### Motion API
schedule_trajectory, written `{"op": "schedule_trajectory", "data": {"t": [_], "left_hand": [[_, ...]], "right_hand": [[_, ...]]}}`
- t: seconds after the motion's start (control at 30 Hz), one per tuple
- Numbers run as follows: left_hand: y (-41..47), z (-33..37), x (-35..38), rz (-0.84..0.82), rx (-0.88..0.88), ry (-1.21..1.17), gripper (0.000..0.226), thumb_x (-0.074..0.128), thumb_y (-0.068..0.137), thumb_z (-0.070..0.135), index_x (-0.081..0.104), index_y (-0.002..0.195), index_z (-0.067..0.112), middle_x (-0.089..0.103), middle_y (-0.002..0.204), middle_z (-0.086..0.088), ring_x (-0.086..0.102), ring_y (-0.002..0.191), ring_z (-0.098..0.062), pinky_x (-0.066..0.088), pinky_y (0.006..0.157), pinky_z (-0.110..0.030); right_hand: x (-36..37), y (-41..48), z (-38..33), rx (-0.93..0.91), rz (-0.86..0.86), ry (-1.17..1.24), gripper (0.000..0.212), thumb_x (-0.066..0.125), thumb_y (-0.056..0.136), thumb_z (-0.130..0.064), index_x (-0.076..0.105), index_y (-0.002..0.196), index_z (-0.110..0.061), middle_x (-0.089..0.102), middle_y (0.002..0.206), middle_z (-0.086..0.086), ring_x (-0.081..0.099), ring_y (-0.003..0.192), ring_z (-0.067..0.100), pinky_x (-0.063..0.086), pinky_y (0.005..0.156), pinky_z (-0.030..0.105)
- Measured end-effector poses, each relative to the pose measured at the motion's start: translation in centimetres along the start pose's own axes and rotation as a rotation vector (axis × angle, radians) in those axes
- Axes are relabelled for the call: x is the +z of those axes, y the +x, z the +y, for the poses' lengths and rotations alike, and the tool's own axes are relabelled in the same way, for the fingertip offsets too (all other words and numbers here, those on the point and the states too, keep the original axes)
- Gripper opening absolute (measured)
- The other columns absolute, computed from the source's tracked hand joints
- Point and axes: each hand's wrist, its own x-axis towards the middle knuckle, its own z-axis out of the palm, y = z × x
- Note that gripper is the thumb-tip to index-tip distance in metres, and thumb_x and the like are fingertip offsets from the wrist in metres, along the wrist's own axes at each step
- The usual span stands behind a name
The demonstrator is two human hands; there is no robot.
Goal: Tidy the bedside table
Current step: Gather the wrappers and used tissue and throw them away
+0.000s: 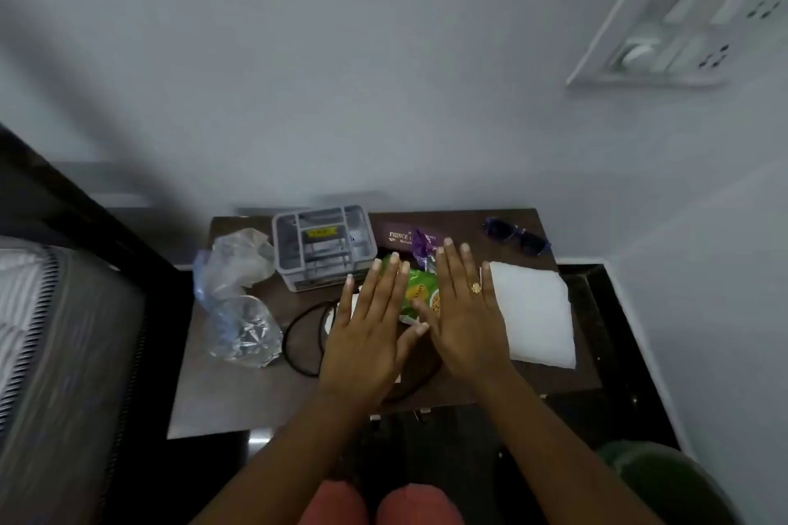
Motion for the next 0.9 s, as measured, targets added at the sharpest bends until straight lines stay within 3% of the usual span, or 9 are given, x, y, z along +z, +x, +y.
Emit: {"op": "schedule_trajectory", "data": {"t": [0.1, 0.27, 0.47, 0.9], "left_hand": [[-0.8, -1.0, 3.6, -0.007, 0.025, 0.045, 0.068, 0.011, 0.095, 0.056, 0.016, 0.148, 0.016, 0.017, 0.157, -0.003, 0.007, 0.145, -0.017, 0.011, 0.115, -0.044], [-1.2, -3.0, 9.3, 0.016, 0.071, 0.135, 0.067, 0.008, 0.095, 0.055, 0.019, 0.148, 0.014, 0.02, 0.156, -0.005, 0.013, 0.144, -0.019, 0.014, 0.114, -0.047], [-1.1, -3.2, 10.7, 0.145, 0.018, 0.17, 0.07, 0.011, 0.093, 0.056, 0.014, 0.149, 0.014, 0.013, 0.158, -0.002, 0.008, 0.146, -0.019, 0.006, 0.117, -0.048], [-1.6, -3.0, 10.4, 0.218, -0.021, 0.138, 0.075, 0.016, 0.09, 0.057, 0.02, 0.147, 0.009, 0.018, 0.157, -0.005, 0.009, 0.146, -0.02, -0.007, 0.118, -0.042]], "right_hand": [[3.7, -1.4, 1.1, 0.039, 0.071, 0.05, 0.072, 0.02, 0.093, -0.06, 0.008, 0.15, -0.017, 0.005, 0.159, 0.001, -0.005, 0.146, 0.015, -0.019, 0.115, 0.026], [8.9, -2.6, 2.7, 0.038, 0.133, 0.088, 0.071, 0.02, 0.093, -0.061, 0.01, 0.149, -0.019, 0.009, 0.158, -0.002, -0.002, 0.147, 0.014, -0.007, 0.119, 0.031], [10.7, -2.7, 3.3, 0.067, 0.266, 0.268, 0.074, 0.019, 0.091, -0.063, -0.004, 0.149, -0.024, -0.008, 0.158, -0.01, -0.013, 0.145, 0.007, -0.014, 0.116, 0.022], [10.8, -2.9, 3.3, 0.028, 0.215, 0.244, 0.082, 0.017, 0.085, -0.068, -0.008, 0.149, -0.024, -0.015, 0.157, -0.011, -0.029, 0.139, 0.005, -0.012, 0.117, 0.031]]}}
